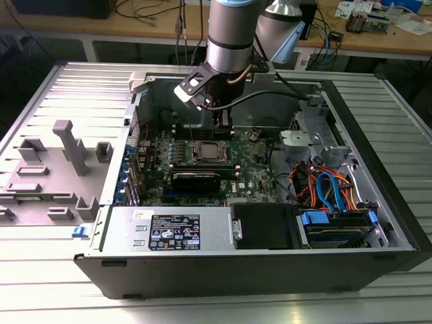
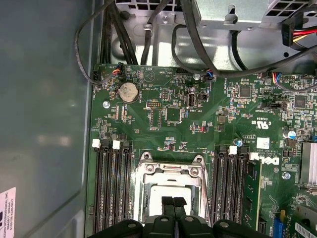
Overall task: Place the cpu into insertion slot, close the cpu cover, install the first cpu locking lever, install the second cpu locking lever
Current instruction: 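Close the cpu cover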
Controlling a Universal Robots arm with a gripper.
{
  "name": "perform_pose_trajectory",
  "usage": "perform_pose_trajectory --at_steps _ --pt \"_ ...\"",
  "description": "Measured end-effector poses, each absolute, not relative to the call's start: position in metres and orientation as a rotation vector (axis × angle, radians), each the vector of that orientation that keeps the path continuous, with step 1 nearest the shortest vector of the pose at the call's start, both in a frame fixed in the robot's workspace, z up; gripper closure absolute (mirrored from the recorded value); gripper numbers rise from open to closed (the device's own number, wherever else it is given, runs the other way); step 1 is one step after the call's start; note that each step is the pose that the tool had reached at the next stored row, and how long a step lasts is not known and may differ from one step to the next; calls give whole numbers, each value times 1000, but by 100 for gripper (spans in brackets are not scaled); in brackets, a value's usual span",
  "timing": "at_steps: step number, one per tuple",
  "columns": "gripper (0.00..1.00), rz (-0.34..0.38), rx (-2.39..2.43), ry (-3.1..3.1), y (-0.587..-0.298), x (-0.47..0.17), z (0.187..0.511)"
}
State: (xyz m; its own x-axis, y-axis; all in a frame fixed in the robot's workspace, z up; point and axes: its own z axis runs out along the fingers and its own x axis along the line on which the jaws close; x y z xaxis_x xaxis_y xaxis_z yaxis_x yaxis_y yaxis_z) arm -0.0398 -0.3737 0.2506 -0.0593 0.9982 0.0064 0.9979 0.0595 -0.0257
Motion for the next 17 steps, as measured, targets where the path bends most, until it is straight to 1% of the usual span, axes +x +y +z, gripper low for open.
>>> perform_pose_trajectory --at_steps 7,17 --pt "89 23 -2139 -2271 -374 -44 249" --pt "89 23 -2133 -2275 -374 -53 237"
